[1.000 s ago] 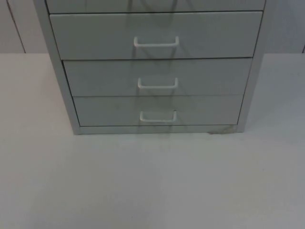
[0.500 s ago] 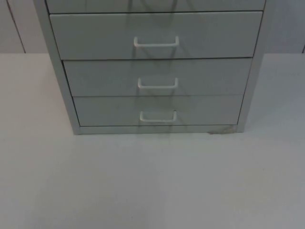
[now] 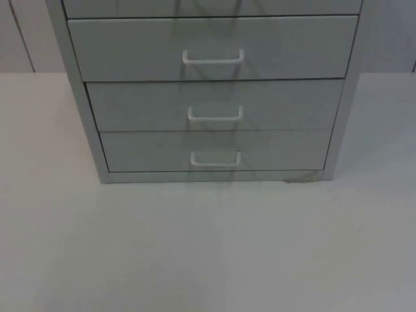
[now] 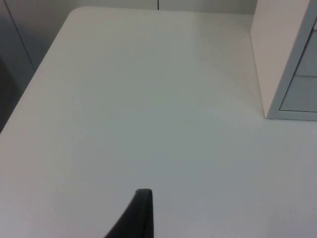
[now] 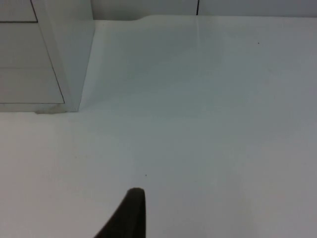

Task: Open the drawer with the left hand, place the block into the drawer with the right hand, then close the drawer with the left hand.

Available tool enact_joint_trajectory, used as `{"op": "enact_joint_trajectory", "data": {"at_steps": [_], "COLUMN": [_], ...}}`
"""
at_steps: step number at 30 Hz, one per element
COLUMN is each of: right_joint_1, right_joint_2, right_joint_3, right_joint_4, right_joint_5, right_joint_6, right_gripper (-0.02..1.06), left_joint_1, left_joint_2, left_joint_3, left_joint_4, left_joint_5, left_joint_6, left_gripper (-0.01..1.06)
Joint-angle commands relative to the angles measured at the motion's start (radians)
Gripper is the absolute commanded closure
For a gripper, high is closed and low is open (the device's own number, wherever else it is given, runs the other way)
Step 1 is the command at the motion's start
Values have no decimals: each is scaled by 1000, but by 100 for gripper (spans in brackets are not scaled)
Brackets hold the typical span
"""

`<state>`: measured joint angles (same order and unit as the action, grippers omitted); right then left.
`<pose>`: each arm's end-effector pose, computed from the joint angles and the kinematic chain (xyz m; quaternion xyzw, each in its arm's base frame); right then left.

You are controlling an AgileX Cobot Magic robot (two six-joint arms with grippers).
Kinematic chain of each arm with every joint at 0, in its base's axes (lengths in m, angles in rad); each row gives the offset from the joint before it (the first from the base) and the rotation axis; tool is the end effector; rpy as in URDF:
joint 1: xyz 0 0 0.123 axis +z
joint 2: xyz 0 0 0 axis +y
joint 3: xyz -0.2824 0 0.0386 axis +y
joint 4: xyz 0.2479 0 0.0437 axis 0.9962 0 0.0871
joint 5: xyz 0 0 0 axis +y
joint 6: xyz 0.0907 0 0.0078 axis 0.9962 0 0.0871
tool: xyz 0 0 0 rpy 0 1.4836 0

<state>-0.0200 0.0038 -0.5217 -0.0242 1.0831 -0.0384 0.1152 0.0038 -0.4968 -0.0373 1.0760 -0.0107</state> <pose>-0.0078 -0.0018 0.2814 -0.0071 0.8543 -0.0272 0.5190 -0.0042 -0.0035 0.2751 -0.0532 0.8572 0.0081 0.5122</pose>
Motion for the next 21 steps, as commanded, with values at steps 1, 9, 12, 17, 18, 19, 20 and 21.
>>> {"op": "enact_joint_trajectory", "data": {"at_steps": [1,9,12,17,18,19,20,21], "right_joint_1": [-5,-3,-3,-3,-3,-3,-3,-3], "right_joint_2": [-4,-4,-4,-4,-4,-4,-4,-4], "right_joint_3": [7,7,7,7,7,7,7,7], "right_joint_4": [8,10,10,10,10,10,10,10], "right_joint_5": [-5,-5,-5,-5,-5,-5,-5,-5], "right_joint_6": [5,5,5,5,5,5,5,5], "right_gripper": [-1,-1,-1,-1,-1,-1,-1,-1], "left_joint_1": [3,3,3,3,3,3,3,3], "left_joint_2": [-4,-4,-4,-4,-4,-4,-4,-4], "left_joint_3": [4,4,4,4,4,4,4,4], "left_joint_4": [2,2,2,2,2,2,2,2], "left_joint_5": [-3,-3,-3,-3,-3,-3,-3,-3], "left_joint_6": [4,4,4,4,4,4,4,4], "left_gripper": [0,0,0,0,0,0,0,0]}}
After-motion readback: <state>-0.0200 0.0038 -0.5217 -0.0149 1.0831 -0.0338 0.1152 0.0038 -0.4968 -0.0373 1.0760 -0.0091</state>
